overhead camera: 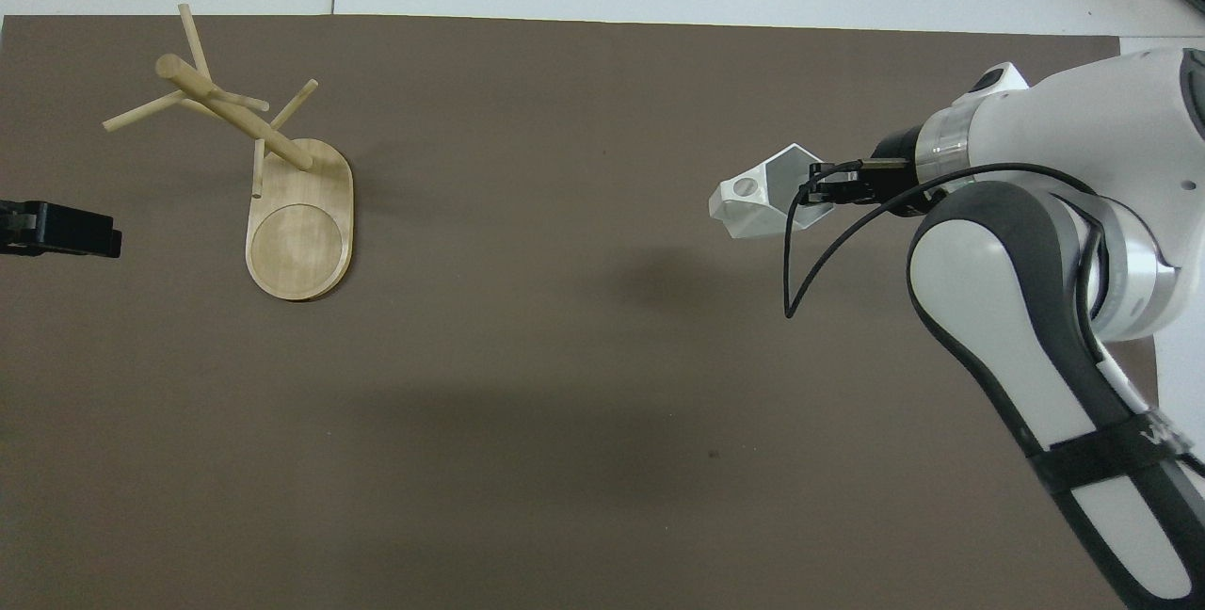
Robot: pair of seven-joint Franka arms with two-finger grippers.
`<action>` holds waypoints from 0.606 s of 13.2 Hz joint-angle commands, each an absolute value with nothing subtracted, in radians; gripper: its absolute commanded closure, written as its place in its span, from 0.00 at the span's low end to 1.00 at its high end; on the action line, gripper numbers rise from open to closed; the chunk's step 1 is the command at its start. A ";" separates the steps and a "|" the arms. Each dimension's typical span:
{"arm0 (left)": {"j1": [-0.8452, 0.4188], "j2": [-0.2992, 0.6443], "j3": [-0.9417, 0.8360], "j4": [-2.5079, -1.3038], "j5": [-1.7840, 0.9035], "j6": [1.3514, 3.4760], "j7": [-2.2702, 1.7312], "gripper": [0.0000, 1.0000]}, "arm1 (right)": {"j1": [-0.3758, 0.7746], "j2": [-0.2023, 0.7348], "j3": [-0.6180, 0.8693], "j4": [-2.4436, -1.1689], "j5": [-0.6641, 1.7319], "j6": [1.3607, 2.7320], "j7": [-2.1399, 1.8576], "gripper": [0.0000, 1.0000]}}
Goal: Hang cup on rack
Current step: 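Lift the cup with the right gripper while the left gripper approaches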
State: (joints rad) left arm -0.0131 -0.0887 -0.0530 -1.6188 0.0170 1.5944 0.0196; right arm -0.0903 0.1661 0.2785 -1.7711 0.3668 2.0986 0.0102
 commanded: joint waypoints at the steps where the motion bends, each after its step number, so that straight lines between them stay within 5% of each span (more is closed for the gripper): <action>1: -0.015 -0.106 -0.048 -1.640 0.006 1.595 0.029 0.00 | -0.059 0.175 0.293 -1.750 0.487 2.137 0.011 1.00; 8: -0.015 -0.113 -0.051 -1.643 0.005 1.568 0.044 0.00 | 0.060 0.178 0.295 -1.750 0.689 2.218 -0.011 1.00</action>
